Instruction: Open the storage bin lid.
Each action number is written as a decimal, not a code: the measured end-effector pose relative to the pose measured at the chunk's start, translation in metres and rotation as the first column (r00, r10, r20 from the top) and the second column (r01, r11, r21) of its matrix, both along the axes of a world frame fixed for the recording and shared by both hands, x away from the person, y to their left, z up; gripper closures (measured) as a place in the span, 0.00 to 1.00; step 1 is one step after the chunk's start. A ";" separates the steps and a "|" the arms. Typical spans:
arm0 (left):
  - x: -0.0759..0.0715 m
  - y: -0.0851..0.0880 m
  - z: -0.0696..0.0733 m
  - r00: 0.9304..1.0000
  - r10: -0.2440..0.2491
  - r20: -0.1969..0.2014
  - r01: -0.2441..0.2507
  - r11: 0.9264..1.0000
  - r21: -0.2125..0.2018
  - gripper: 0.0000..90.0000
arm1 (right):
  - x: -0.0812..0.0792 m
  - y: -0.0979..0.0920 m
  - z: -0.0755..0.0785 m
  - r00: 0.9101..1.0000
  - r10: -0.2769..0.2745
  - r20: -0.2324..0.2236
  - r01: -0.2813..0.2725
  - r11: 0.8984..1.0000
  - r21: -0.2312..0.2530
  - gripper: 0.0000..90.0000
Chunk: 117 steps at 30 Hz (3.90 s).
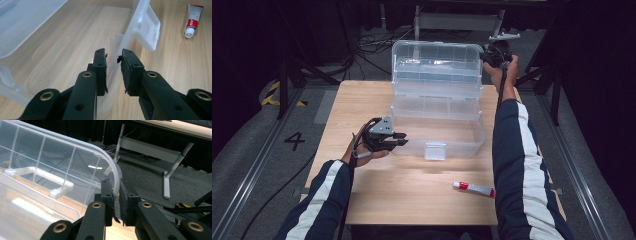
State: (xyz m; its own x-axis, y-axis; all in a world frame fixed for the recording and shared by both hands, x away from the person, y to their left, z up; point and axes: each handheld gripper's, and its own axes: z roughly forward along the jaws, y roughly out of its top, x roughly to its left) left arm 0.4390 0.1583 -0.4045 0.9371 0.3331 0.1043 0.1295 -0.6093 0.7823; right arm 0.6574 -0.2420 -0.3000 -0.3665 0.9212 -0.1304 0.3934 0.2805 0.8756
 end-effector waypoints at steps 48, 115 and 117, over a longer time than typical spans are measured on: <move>0.000 0.001 -0.002 1.000 0.000 0.007 0.000 1.000 -0.025 0.82 | 0.013 -0.006 -0.008 0.999 0.009 -0.032 -0.010 1.000 -0.017 0.92; 0.002 0.002 -0.004 1.000 0.029 -0.008 -0.030 0.998 -0.048 0.82 | -0.231 -0.064 -0.065 0.936 0.338 -0.103 -0.348 0.931 -0.107 0.67; 0.002 0.002 -0.004 1.000 0.029 -0.008 -0.030 0.998 -0.046 0.82 | -0.237 -0.063 -0.070 0.930 0.351 -0.112 -0.362 0.927 -0.097 0.66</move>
State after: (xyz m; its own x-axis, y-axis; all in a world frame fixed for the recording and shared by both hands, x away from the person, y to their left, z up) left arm 0.4406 0.1608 -0.4084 0.9274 0.3650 0.0815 0.1526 -0.5683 0.8085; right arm 0.4205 -0.3053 -0.3699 -0.6829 0.7086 -0.1775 0.3253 0.5125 0.7947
